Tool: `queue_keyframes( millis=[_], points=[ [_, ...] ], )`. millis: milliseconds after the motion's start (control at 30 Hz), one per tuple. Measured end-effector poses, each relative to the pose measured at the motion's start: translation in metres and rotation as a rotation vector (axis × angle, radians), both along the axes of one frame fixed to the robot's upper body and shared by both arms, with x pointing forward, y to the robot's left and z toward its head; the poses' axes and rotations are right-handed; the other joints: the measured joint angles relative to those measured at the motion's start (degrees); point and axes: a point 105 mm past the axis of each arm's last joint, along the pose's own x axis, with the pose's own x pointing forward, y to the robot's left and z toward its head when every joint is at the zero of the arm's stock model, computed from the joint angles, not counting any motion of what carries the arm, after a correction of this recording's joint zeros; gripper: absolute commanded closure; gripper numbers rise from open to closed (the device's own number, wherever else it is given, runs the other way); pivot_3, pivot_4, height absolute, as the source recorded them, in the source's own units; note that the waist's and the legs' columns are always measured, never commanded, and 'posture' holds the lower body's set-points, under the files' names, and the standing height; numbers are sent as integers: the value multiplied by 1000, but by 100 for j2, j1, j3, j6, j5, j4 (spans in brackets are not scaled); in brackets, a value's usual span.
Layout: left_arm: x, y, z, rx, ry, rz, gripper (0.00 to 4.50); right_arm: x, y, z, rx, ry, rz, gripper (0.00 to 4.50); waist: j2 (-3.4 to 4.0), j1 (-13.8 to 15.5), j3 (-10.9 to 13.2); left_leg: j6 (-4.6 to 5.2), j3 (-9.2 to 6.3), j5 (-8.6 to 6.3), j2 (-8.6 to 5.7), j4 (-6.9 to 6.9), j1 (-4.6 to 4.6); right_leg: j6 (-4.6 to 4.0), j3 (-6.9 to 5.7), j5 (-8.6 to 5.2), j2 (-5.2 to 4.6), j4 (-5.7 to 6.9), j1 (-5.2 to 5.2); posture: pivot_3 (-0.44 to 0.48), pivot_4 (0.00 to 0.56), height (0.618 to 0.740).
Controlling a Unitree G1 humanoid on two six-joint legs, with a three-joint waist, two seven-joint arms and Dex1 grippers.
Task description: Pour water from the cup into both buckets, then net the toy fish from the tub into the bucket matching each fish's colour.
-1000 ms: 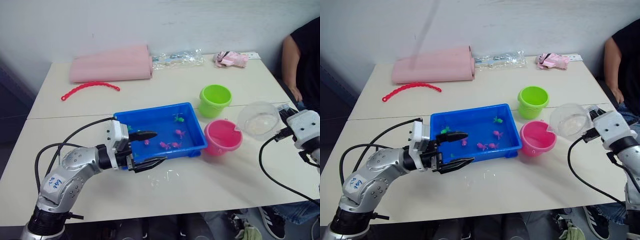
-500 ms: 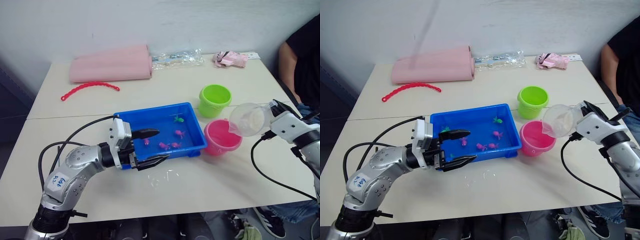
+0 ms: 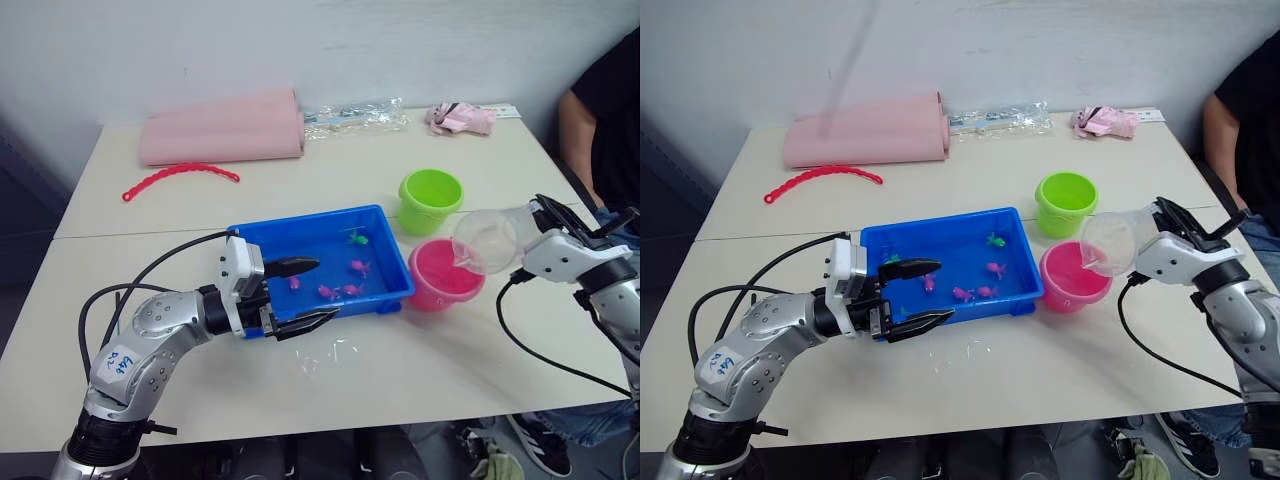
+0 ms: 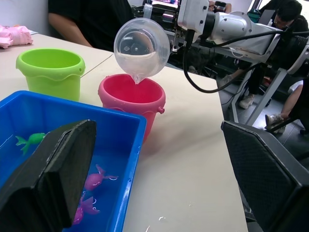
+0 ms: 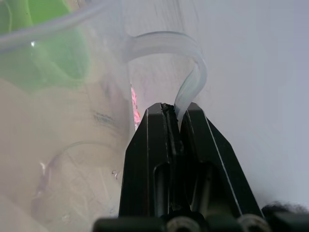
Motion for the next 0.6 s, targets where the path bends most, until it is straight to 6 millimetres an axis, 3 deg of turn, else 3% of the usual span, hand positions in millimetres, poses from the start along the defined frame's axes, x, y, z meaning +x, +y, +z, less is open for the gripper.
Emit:
queue_keyframes(
  millis=[600],
  points=[
    [0, -2, 0, -15, -1, -1, 0, -3, 0, -2, -121, -50, 1, 4446, 0, -2, 0, -1, 0, 2, 0, 2, 0, 0, 0, 0, 1, 2, 0, 0, 150, 740]
  ],
)
